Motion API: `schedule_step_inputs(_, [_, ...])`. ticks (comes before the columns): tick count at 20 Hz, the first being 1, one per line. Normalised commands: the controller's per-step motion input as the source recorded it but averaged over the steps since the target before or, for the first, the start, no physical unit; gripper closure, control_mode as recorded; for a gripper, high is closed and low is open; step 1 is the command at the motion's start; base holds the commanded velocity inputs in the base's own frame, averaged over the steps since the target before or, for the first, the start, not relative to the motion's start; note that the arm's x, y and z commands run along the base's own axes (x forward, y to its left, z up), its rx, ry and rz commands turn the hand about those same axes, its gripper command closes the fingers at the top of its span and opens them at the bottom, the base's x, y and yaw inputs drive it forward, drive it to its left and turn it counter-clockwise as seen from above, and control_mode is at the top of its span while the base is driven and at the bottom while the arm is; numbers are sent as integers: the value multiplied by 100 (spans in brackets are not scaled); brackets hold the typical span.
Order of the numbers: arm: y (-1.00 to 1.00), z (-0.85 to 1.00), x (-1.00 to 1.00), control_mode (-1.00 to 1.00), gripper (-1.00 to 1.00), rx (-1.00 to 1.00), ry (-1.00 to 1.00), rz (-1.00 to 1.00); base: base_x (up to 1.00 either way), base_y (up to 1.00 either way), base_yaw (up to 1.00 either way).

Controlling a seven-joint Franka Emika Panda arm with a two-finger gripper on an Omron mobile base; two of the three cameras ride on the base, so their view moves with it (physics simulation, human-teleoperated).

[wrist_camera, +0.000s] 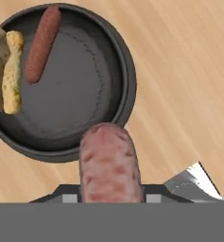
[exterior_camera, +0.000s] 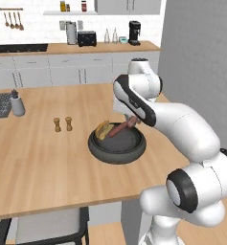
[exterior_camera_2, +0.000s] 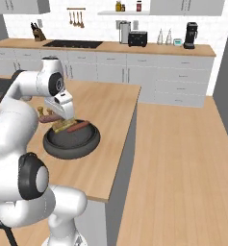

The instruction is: Place one bun and one sausage from the bowl on each plate.

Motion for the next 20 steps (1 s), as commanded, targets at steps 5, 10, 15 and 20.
schedule_step_inputs(5, [-14, -4, -77, 100, 100, -6, 29, 0, -20, -2, 1])
schedule_step_inputs(10, [0, 0, 0, 100, 100, 0, 0, 0, -100, 34, 2])
schedule_step_inputs(15, [0, 0, 0, 100, 100, 0, 0, 0, -56, 100, 1])
schedule_step_inputs(20, [0, 0, 0, 100, 100, 0, 0, 0, 0, 100, 0])
